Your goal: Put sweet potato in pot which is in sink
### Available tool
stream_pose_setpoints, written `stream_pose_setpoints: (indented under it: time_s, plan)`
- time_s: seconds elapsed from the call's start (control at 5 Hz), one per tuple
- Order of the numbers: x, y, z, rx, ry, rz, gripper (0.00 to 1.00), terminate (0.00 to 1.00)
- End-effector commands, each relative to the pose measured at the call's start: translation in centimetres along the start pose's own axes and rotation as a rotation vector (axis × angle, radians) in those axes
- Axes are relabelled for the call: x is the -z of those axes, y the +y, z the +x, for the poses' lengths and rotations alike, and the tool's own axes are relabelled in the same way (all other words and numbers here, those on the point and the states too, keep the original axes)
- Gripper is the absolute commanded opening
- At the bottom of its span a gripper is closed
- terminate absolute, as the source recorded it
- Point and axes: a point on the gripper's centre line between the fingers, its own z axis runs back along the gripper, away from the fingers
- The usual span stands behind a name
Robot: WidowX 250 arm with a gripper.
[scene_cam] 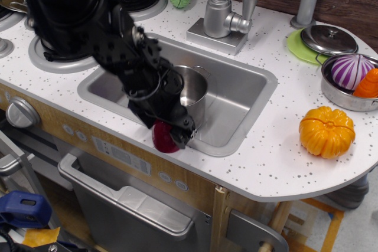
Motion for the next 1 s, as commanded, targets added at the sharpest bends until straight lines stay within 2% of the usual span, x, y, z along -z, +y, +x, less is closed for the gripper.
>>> stream_pose_setpoints:
  time_s: [0.0, 0.2, 0.6, 0.8]
  plan:
    - [0.6, 0.2, -0.1, -0.012, -0.054, 0.027, 0.00, 0.00]
    - [0.1, 0.3, 0.2, 0.013, -0.045, 0.048, 0.00, 0.00]
    - [-3.4, 1.9, 3.1, 0.143, 0.067, 0.100, 0.00, 0.00]
    - [-3.9, 2.8, 4.4, 0.224, 0.077, 0.107, 0.00, 0.00]
